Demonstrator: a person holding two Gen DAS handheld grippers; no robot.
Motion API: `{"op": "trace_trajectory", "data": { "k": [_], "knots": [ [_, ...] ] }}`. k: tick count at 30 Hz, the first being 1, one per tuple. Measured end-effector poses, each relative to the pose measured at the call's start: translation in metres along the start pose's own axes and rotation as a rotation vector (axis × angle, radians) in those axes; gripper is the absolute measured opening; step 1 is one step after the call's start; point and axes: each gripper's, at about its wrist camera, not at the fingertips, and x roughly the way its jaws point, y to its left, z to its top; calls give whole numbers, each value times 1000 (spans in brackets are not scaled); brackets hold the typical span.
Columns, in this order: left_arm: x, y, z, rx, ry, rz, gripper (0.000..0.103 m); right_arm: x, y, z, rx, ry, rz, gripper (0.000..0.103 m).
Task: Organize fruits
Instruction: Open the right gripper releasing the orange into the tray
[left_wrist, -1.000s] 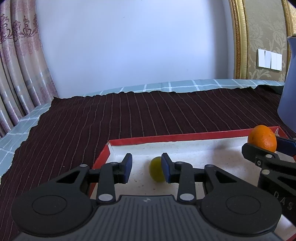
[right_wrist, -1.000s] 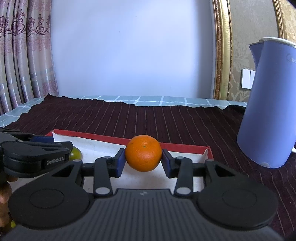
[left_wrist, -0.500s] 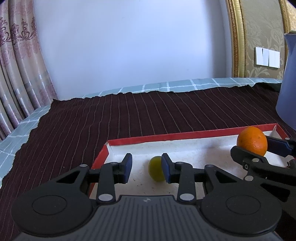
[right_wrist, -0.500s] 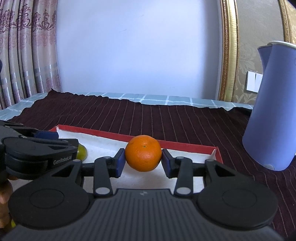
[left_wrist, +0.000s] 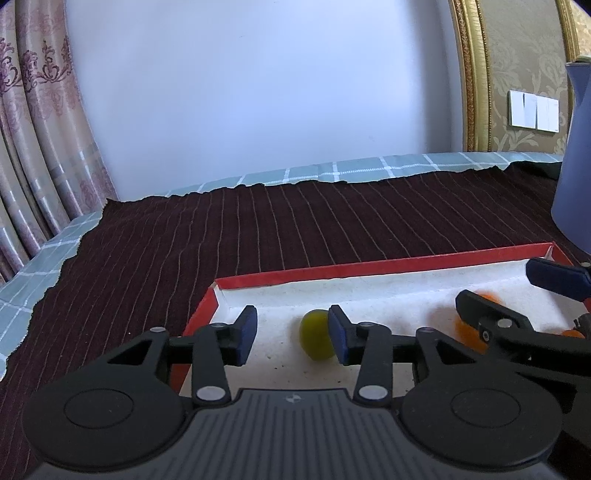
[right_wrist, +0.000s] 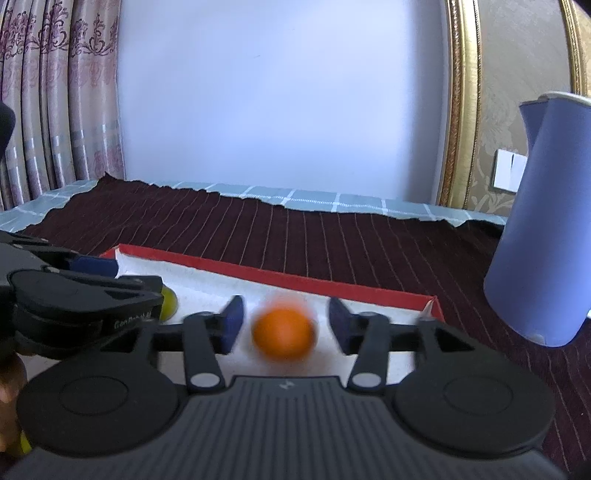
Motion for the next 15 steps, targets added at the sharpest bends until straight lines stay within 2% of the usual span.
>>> {"op": "trace_trajectory", "data": {
  "k": [4,12,14,15],
  "knots": [
    [1,3,0,-11,5,0,46,0,-1,0,3,3,0,57],
    [1,3,0,-21,9,7,48,-1,-1,-1,-1,-1,-7,62],
    [1,4,1,-30,12,16,58,-1,-1,-1,1,-3,-11,64],
    [1,4,1,-34,13,26,68,-2,-2,-1,3,-5,-14,66]
  ]
}}
